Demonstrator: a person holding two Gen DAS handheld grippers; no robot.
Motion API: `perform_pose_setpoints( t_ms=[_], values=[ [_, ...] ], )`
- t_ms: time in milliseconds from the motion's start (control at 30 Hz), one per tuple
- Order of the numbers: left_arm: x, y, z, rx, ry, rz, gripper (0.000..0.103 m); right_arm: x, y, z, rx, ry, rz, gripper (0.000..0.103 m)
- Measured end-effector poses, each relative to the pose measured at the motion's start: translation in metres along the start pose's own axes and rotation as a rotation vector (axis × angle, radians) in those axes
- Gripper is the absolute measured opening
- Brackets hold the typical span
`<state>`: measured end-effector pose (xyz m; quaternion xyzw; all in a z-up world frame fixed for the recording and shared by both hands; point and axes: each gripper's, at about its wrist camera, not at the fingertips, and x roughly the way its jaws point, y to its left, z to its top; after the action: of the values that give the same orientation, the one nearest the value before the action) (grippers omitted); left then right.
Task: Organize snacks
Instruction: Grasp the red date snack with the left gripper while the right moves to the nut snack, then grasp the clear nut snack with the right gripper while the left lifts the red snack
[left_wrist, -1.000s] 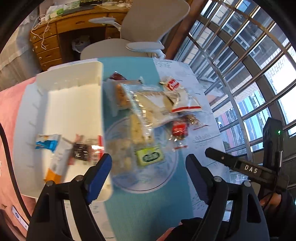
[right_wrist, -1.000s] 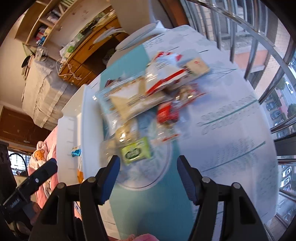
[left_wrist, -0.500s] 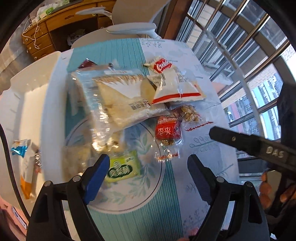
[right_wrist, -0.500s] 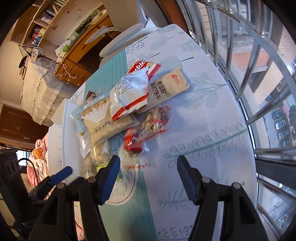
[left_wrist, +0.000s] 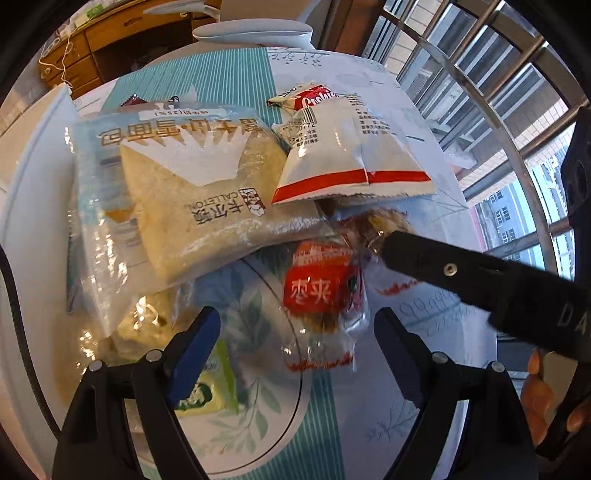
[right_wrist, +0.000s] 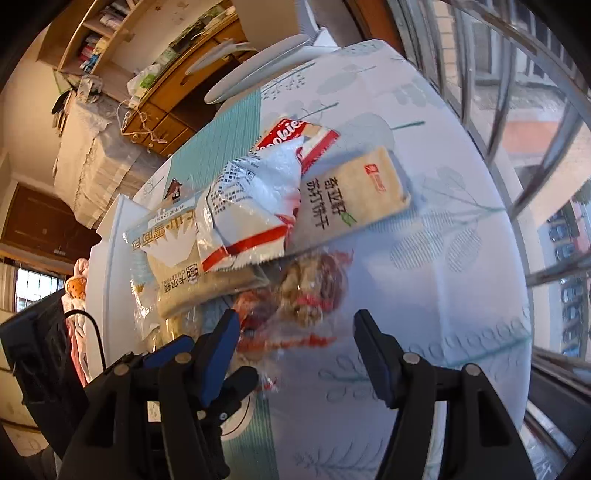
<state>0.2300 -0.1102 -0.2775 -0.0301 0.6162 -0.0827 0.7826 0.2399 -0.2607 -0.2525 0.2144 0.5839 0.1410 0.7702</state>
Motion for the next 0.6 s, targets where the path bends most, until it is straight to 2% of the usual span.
perform_pose_setpoints(
  t_ms=[100,233,333,467,600],
  values=[
    [0.008,-0.001,0.003,0.007,0.010,-0.002,0.075,0.008,0.003,0.005,-0.036,0.013,-0.009,0.064],
    [0.016,-0.002,0.007,0.008,0.015,-0.034,0.071,0.016,0.006,0.007,-0.061,0.027,-0.019,0.061],
    [0.020,-0.007,0.008,0.026,0.014,-0.065,0.059,0.019,0.007,0.008,-0.068,0.029,-0.025,0.059],
    [0.024,-0.010,0.011,0.030,0.010,-0.071,0.056,0.021,0.008,0.009,-0.081,0.035,-0.032,0.058],
    [0.022,-0.007,0.009,0.015,-0.003,-0.095,0.048,0.019,0.003,0.009,-0.065,0.030,-0.019,0.055]
  ],
)
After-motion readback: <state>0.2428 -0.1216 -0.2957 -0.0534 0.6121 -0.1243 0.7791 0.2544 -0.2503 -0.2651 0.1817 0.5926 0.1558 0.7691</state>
